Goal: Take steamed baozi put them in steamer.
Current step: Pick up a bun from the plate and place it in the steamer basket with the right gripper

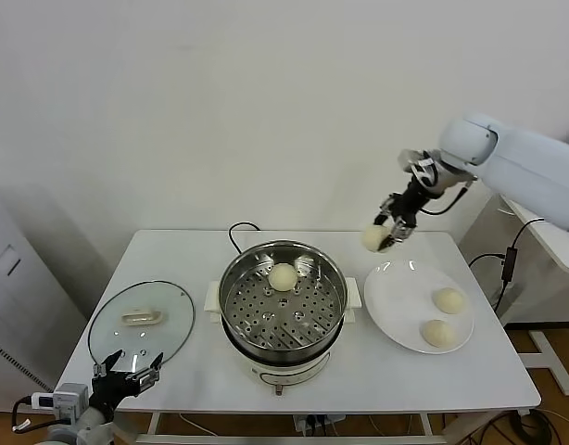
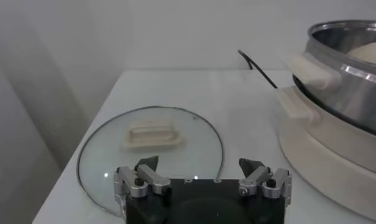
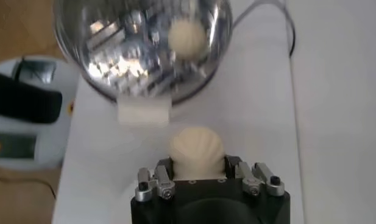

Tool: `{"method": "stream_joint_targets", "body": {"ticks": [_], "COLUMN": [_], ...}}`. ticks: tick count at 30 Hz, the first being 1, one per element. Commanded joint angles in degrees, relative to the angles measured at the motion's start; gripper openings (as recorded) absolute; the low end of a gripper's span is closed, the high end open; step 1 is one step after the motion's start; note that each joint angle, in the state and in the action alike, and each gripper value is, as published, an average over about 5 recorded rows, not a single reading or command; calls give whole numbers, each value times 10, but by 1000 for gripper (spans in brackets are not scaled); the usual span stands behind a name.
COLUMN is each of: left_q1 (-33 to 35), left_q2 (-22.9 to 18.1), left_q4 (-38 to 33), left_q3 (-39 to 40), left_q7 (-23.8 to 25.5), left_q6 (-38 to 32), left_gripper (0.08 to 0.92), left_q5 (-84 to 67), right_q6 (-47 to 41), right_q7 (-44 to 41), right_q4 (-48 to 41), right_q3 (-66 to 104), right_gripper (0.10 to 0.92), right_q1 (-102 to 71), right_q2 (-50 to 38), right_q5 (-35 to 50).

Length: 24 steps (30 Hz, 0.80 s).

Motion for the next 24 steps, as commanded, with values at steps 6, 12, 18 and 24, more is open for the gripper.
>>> {"method": "stream_joint_targets", "body": {"ticks": [6,12,18,24], "left_q1": [4,3,2,1], "left_q2": [-1,-2,-3,-3], "left_q4": [-1,0,3,6], "left_q3": [1,2,1,2], "left_q7": [0,0,0,0], "left_q6": [-1,-1,-1,-1], "left_gripper": [823,823,823,823], "left_q5": [0,0,0,-1], "right_q6": [-120,-159,-180,-193], "right_q7": [133,216,267,291], "right_q4": [107,127,127,120], "right_q3": [-28,-7,10,13], "right_gripper": [518,518,518,518], "right_q1": [41,-17,-77,-112], "right_q2": [79,120,151,171], "right_q5": [136,137,135,133]}}
